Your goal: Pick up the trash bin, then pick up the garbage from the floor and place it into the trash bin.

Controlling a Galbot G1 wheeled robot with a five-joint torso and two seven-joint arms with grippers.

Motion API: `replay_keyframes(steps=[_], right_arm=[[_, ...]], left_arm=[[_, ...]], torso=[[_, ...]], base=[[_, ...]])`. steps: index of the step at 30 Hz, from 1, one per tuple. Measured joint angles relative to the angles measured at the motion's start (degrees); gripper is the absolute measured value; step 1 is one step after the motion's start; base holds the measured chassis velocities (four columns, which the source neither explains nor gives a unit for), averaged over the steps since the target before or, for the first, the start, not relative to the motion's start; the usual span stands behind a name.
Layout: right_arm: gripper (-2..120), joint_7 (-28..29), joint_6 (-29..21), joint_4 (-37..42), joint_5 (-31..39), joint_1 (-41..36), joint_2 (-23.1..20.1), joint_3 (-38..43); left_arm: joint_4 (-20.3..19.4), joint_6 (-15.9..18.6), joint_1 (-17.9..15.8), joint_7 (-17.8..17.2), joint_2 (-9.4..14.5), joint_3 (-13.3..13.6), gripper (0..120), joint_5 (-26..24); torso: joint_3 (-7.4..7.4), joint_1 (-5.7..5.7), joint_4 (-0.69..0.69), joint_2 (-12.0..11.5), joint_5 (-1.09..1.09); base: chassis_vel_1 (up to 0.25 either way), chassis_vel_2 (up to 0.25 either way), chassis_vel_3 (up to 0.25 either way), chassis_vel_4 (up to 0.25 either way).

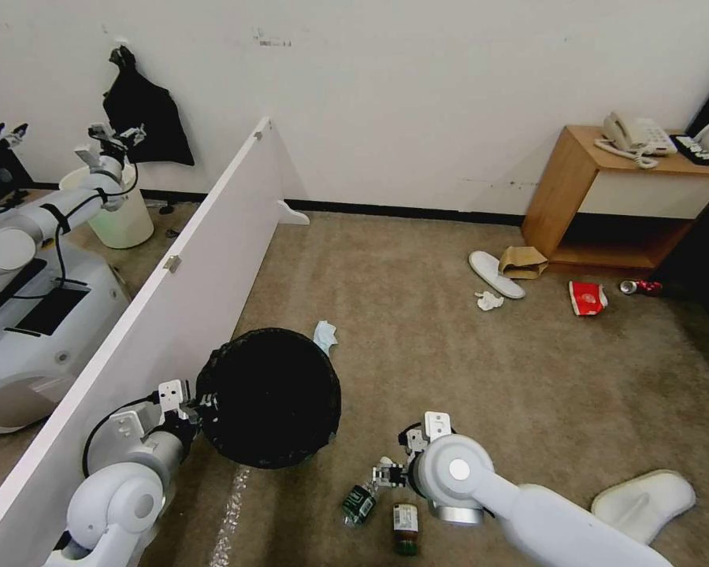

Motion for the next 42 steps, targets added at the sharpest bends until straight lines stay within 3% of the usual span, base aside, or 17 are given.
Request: replay_keyframes(steps=[16, 42], right_arm=[[100, 0.3, -3.2, -2.4, 1.9, -2.6, 1.5, 2.7], [100, -1.8, -5.1, -8.8, -5.0, -6.4, 5.3, 5.3]], left_arm=[[0.8, -0.7, 0.3, 0.8, -0.2, -0.1, 2, 0.8], [-0.6, -2.0, 2.7, 1.9, -0.5, -0.9, 2, 3.5]], torso=[[0.0, 0.0, 0.01, 0.0, 0.0], [0.0, 0.0, 0.0, 0.0, 0.0]], base=[[0.0, 0.0, 0.0, 0.0], [0.0, 0.0, 0.0, 0.0]])
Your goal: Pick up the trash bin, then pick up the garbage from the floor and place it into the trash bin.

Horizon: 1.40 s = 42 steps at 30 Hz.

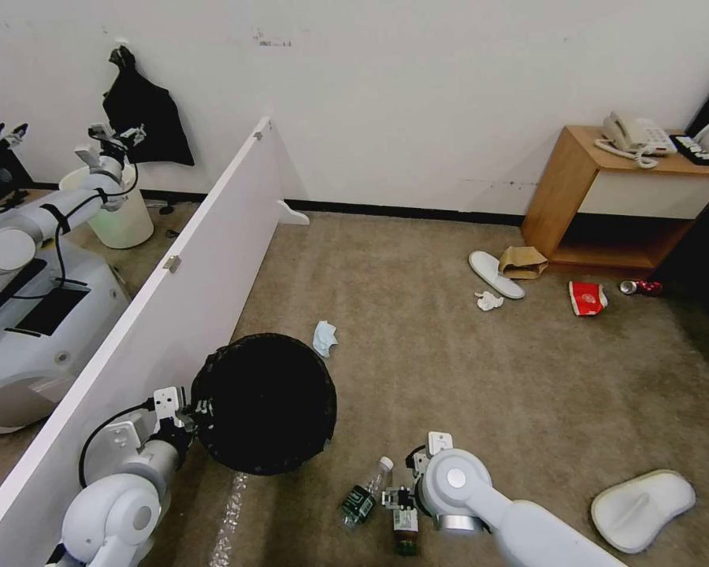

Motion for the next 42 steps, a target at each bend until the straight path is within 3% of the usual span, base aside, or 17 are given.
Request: replay_keyframes(steps=[42], right_arm=[[100, -2.8, -1.2, -5.4, -5.8, -1.5, 3.8, 0.5]], left_arm=[[-1.2, -1.5, 2.4, 0.4, -0.7, 0.5, 2, 2.2]], torso=[[0.0, 0.0, 0.0, 0.0, 0.0]], base=[[0.0, 0.0, 0.0, 0.0]])
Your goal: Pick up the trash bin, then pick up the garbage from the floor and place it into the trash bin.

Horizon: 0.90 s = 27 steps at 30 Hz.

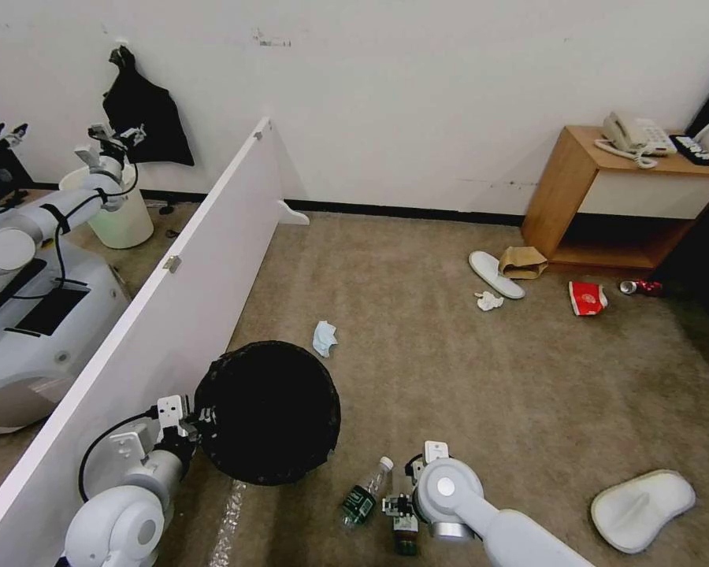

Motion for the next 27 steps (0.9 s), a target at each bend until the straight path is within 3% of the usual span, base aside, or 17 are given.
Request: replay_keyframes(steps=[27], right_arm=[[100, -4.7, -0.5, -8.2, -6.4, 0.9, 3.3, 0.9]], left_arm=[[1.5, -0.4, -0.5, 0.5, -0.3, 0.7, 2, 0.7]], torso=[[0.0, 0.0, 0.0, 0.0, 0.0]], base=[[0.0, 0.0, 0.0, 0.0]])
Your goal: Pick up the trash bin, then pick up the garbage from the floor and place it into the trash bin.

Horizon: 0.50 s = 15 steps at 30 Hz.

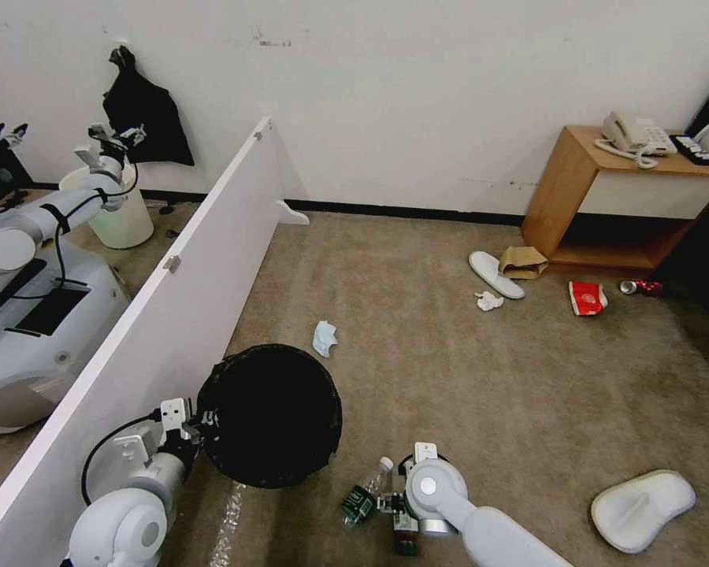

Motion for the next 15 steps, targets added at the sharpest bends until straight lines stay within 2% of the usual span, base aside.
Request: replay_keyframes(steps=[15], right_arm=[[100, -0.8, 0.2, -1.6, -2.2, -0.8, -1.2, 1.7]], left_arm=[[0.1, -0.2, 0.2, 0.1, -0.4, 0.1, 2, 0.6]], torso=[[0.0, 0.0, 0.0, 0.0, 0.0]], base=[[0.0, 0.0, 0.0, 0.0]])
